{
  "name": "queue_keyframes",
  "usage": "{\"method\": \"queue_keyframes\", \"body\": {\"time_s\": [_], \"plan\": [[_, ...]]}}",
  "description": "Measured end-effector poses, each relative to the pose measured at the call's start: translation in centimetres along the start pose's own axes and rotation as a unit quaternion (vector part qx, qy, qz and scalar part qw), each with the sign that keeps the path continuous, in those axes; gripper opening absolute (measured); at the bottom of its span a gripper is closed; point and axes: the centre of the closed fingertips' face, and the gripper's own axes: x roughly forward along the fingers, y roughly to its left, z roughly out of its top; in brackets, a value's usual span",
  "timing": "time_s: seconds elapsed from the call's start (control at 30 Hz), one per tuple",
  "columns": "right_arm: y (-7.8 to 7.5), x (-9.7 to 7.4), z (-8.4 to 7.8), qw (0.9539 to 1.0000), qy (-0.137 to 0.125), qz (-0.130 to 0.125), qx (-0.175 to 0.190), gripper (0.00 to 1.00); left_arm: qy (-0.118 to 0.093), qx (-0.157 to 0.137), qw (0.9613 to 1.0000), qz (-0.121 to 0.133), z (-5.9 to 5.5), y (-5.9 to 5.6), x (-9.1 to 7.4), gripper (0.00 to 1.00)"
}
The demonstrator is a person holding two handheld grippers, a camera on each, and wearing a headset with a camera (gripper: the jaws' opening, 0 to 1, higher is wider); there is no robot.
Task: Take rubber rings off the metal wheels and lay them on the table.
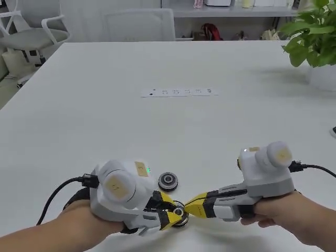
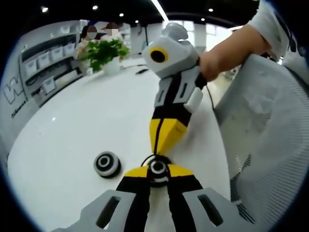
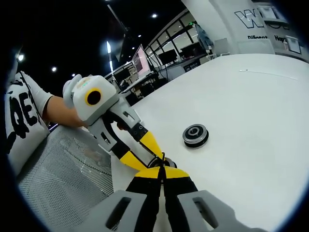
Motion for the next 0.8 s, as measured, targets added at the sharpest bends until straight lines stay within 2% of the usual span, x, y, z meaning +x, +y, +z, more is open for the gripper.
{"method": "queue_keyframes", "body": {"time_s": [0.5,0.8], "plan": [[-0.1,-0.1,0.2,1.0,-0.005,-0.003,0.003,0.0,-0.016,-0.012,0.9998,-0.004,0.7,0.3,-1.1,0.2],[0.0,-0.3,0.9,0.9999,-0.016,-0.003,0.002,0.0,-0.023,-0.014,0.9996,-0.012,1.4,-0.2,-2.2,0.29]]}}
